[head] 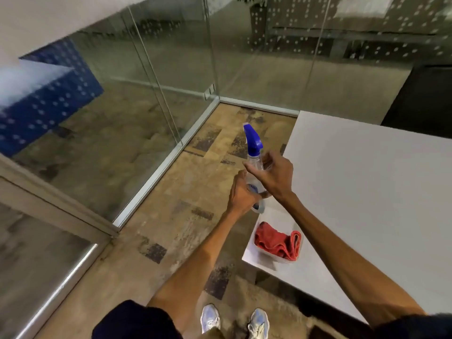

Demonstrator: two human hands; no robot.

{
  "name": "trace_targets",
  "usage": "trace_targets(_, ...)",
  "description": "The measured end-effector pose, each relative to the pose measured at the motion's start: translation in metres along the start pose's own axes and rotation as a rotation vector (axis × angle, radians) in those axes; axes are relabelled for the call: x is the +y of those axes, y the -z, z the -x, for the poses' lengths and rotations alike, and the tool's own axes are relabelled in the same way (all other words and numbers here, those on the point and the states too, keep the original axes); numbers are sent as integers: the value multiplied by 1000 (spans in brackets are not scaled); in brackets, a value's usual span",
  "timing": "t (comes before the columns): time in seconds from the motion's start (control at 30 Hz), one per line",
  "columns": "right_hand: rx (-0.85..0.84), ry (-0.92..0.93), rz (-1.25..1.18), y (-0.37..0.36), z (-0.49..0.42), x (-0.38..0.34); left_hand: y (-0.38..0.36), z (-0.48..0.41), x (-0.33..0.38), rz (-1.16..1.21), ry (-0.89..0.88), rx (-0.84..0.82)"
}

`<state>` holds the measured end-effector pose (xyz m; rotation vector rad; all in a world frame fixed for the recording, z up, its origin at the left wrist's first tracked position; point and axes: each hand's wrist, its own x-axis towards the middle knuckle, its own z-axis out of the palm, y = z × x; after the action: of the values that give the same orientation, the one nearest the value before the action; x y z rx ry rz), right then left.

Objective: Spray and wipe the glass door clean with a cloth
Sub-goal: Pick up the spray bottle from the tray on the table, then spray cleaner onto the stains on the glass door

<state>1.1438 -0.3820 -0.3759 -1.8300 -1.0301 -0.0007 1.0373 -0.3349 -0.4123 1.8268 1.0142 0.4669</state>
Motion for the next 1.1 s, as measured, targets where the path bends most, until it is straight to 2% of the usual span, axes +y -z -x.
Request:
trace_targets(0.17, -83, 59, -24, -35, -7, -59, 62, 7, -33, 67, 26, 177)
trace_targets(0.33, -243, 83, -112, -79, 1, -124, 131, 31, -46, 146, 36, 287)
trace_targets(0.47, -347, 88, -317, -111, 11, -179, 187, 55, -59, 188, 16, 379)
trace_targets(0.6, -464, 86, -520, -136, 26, -235, 240, 84, -79, 220, 79, 448)
trace_targets(0.9, -637, 126, -584, -205, 92, -366, 362, 182, -128, 359, 54, 523)
trace_targets(1.1, -650, 172, -557, -233, 161, -453, 437, 255, -163, 301, 90, 614)
